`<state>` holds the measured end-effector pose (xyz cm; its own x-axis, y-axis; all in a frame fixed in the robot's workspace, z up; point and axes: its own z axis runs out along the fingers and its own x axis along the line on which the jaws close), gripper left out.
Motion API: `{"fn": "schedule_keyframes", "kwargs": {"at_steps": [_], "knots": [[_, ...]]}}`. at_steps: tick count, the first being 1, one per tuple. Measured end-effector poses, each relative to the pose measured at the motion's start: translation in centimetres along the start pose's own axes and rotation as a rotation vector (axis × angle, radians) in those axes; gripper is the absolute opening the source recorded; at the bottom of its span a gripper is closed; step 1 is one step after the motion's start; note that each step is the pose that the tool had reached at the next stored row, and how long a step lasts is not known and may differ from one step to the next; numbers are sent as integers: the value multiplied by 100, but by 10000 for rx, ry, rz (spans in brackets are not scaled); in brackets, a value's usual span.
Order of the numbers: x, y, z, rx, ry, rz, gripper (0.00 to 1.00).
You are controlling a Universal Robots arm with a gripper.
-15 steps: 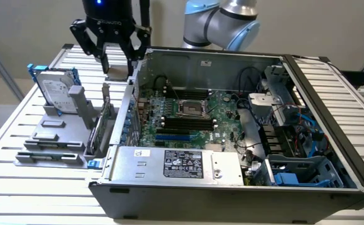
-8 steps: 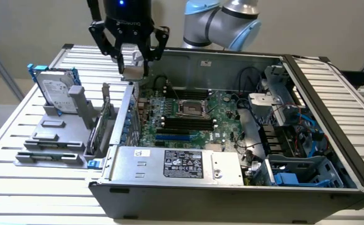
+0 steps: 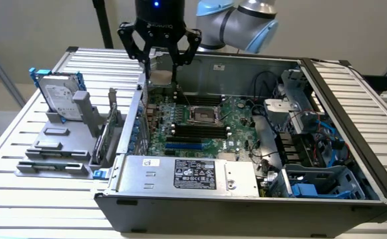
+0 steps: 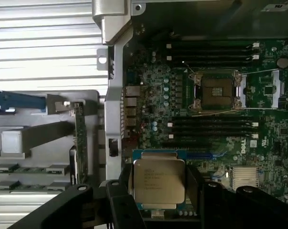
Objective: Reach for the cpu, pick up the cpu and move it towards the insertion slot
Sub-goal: 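Pick up the cpu and move it towards the insertion slot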
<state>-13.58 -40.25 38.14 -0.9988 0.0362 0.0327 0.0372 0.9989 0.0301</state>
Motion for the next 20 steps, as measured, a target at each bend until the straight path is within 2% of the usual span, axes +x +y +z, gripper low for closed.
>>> {"fn": "schedule_keyframes", "kwargs": {"at_steps": [8,20], "knots": [[-357,127,59,-1,0,-1,55],[-746,488,158,-1,0,0,55]]}}
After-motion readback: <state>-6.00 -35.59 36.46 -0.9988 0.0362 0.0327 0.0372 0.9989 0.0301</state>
